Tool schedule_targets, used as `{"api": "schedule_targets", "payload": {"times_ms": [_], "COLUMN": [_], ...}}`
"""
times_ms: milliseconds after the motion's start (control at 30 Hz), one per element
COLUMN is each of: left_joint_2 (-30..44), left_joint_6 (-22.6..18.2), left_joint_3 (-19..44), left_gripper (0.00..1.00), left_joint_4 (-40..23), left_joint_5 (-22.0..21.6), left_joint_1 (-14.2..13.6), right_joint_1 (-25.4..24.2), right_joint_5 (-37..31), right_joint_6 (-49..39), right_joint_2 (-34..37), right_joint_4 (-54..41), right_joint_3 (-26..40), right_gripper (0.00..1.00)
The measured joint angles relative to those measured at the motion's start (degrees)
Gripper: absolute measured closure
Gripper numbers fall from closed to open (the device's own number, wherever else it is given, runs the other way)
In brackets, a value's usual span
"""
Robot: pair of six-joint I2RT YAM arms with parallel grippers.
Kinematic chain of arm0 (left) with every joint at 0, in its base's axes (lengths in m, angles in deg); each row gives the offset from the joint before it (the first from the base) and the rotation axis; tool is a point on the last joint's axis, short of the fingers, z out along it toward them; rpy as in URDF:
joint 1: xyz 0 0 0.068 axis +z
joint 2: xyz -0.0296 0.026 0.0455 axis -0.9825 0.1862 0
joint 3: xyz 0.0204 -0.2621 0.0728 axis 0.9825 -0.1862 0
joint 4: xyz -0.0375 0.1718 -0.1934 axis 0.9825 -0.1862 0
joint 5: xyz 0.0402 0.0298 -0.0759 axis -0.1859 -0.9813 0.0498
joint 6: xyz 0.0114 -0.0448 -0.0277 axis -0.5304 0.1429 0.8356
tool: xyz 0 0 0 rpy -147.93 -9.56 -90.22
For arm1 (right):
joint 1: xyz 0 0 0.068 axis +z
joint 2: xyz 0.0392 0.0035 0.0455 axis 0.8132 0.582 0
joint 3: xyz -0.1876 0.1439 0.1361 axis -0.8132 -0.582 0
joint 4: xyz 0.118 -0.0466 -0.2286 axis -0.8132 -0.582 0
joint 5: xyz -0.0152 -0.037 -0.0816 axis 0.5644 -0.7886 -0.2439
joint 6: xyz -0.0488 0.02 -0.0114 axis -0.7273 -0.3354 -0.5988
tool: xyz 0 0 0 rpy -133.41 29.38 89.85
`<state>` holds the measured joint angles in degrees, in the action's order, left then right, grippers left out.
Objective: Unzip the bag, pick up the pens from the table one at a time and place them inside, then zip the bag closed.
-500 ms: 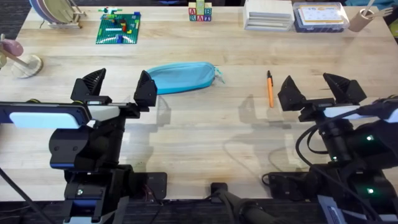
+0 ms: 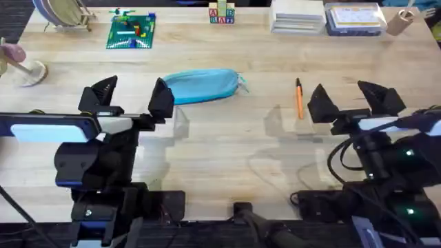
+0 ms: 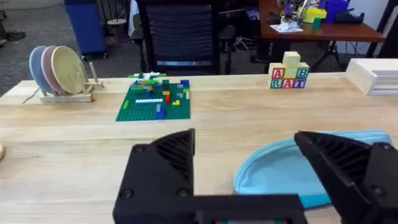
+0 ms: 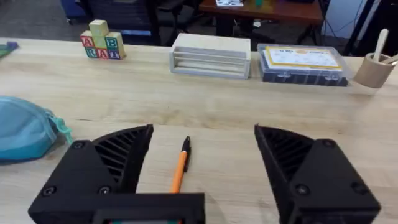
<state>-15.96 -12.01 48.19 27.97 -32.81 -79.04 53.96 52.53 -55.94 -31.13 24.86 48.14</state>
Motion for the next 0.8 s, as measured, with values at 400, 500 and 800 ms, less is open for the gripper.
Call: {"api": "schedule_targets", "payload": {"times_ms": [400,500,800], "left_joint_2": [0.0,0.0,5.4], "left_joint_6": [0.0,0.1,0.6], "left_joint_3": [2.2,6.7,22.9], "left_gripper": [0.007,0.008,0.007], "left_joint_4": [-4.5,-10.3,-23.2], "left_joint_5": [-0.3,-0.9,-4.3], "left_joint_1": [0.0,0.0,0.0], "right_joint_1": [0.0,0.0,0.0], "right_joint_5": [0.3,0.3,0.2], "right_joint_6": [1.8,2.0,1.9], "right_joint_2": [0.0,0.1,4.7], "right_joint_4": [-2.9,-4.8,-10.8], "right_joint_3": [2.7,6.1,16.3], "right_gripper": [0.005,0.005,0.006]}}
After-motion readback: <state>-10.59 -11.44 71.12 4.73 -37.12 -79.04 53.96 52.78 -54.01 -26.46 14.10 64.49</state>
